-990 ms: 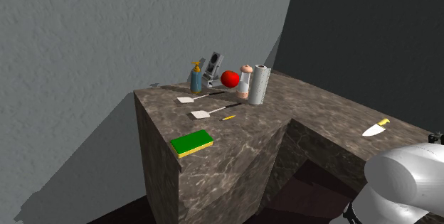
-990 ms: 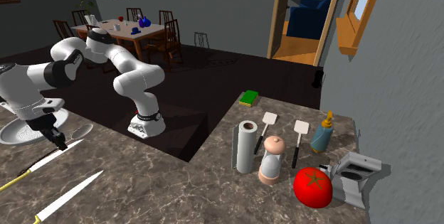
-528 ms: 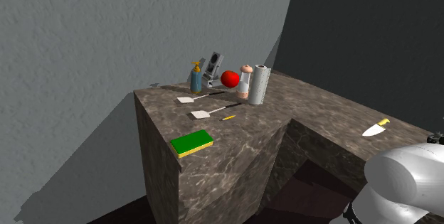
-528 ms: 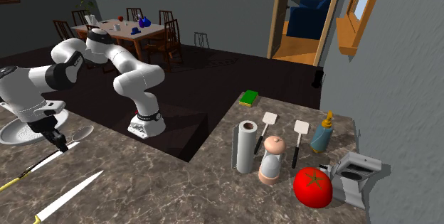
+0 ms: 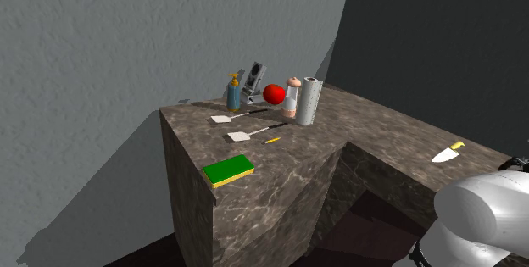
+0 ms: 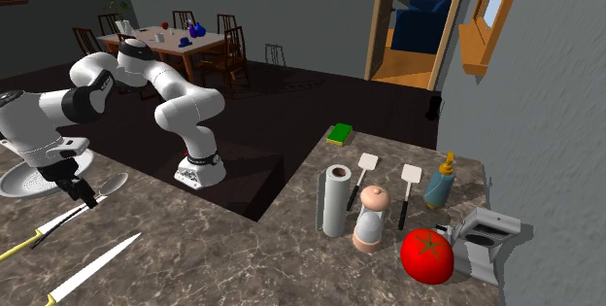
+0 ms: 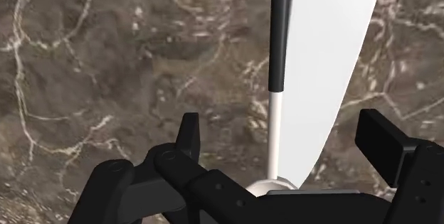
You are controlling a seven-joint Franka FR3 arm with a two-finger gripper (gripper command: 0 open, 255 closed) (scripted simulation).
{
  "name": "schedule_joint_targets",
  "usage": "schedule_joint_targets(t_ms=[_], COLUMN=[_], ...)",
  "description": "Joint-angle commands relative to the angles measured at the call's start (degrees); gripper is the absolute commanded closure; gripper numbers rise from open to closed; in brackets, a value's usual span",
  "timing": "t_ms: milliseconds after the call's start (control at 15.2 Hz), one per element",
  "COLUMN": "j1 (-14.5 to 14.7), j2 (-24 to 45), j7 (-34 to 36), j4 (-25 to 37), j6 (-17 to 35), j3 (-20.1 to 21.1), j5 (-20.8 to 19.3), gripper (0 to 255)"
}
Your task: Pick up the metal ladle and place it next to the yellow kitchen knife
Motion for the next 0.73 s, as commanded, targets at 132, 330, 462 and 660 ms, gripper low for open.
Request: schedule_joint_targets(t_ms=[132,330,462,660], j1=[0.1,0.2,0.2,0.2], j2=[0.6,0.8,0.8,0.8], j7=[-0.9,-1.2,-1.2,-1.2], j4=[3.0,3.9,3.9,3.9], j6=[-3.7,-4.7,-4.7,-4.7], j3=[5.0,6.3,6.3,6.3], j5=[4.4,5.4,5.4,5.4], gripper=[0,0,0,0])
